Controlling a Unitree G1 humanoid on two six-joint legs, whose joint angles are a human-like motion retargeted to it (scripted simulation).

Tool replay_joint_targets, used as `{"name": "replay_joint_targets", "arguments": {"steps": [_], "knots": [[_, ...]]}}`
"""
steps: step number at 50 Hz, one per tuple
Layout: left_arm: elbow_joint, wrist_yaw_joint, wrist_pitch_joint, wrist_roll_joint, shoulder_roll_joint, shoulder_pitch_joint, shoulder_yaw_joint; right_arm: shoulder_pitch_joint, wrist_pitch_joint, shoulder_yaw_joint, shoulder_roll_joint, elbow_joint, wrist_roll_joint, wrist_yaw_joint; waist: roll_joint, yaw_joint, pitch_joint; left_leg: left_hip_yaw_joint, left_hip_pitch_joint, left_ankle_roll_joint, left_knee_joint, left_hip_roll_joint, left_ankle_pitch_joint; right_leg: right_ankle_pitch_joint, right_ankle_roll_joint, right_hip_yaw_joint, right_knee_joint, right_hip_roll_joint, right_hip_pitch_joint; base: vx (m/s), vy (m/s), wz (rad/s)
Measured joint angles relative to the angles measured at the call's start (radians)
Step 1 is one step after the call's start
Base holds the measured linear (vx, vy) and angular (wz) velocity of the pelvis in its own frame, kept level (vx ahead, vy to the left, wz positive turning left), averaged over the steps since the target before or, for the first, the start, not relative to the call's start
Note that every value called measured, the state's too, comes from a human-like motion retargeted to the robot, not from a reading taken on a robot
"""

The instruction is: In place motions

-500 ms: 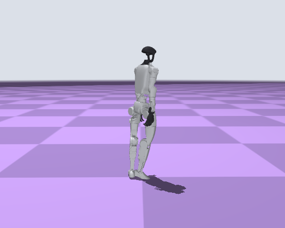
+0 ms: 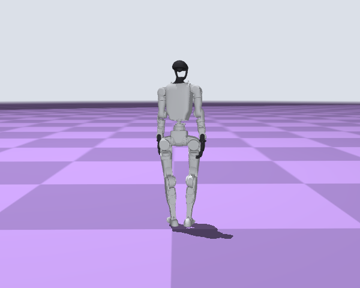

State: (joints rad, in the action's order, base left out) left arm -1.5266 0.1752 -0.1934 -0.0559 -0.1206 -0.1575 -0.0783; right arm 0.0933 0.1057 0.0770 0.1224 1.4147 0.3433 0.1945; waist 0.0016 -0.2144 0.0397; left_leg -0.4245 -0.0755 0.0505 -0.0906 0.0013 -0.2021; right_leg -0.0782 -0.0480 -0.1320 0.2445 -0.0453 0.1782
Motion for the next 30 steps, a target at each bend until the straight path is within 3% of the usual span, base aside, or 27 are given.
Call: {"name": "replay_joint_targets", "arguments": {"steps": [7,10,15,18,26,30], "knots": [[0.002,0.009,0.012,0.011,0.018,0.013,0.043,0.017,0.025,0.045,0.021,0.047,0.022,0.005,-0.032,0.057,0.021,0.265,-0.014,0.018,-0.017,-0.088,0.031,-0.040,0.088,0.320,-0.105,-0.011,0.012,0.13,-0.19,2.06],[-0.015,0.009,0.009,0.001,0.012,0.030,0.035,0.008,0.031,0.060,0.026,0.038,0.002,-0.012,-0.053,0.071,0.029,0.344,0.005,0.019,-0.020,-0.129,0.034,0.011,0.171,0.321,-0.144,0.034,-0.013,0.04,-0.18,1.42],[-0.055,-0.009,-0.010,-0.023,-0.001,0.085,-0.002,-0.014,0.039,0.091,0.017,0.002,-0.038,-0.012,-0.051,0.155,0.016,0.412,0.057,0.016,0.007,-0.143,0.049,-0.026,0.087,0.194,-0.116,0.043,-0.072,0.14,-0.17,0.71],[-0.078,-0.040,-0.001,0.008,0.004,0.128,-0.003,-0.025,0.031,0.110,0.012,-0.050,-0.044,-0.017,-0.045,0.203,-0.004,0.441,0.070,0.008,0.006,-0.140,0.046,-0.019,0.082,0.157,-0.124,0.053,-0.099,0.13,-0.13,0.55],[-0.094,-0.022,-0.018,-0.006,0.006,0.191,-0.077,-0.072,0.012,0.036,-0.004,-0.143,-0.030,-0.022,-0.035,0.185,-0.042,0.518,0.066,-0.005,-0.021,-0.144,0.046,0.015,0.083,0.084,-0.177,0.057,-0.166,0.09,-0.09,0.58],[-0.080,-0.019,-0.019,0.014,0.005,0.187,-0.063,-0.062,0.008,0.029,-0.031,-0.144,-0.029,0.015,-0.055,0.202,-0.060,0.457,0.053,0.002,-0.039,-0.140,0.078,0.023,0.058,0.030,-0.170,0.065,-0.174,0.13,-0.16,0.77]]}}
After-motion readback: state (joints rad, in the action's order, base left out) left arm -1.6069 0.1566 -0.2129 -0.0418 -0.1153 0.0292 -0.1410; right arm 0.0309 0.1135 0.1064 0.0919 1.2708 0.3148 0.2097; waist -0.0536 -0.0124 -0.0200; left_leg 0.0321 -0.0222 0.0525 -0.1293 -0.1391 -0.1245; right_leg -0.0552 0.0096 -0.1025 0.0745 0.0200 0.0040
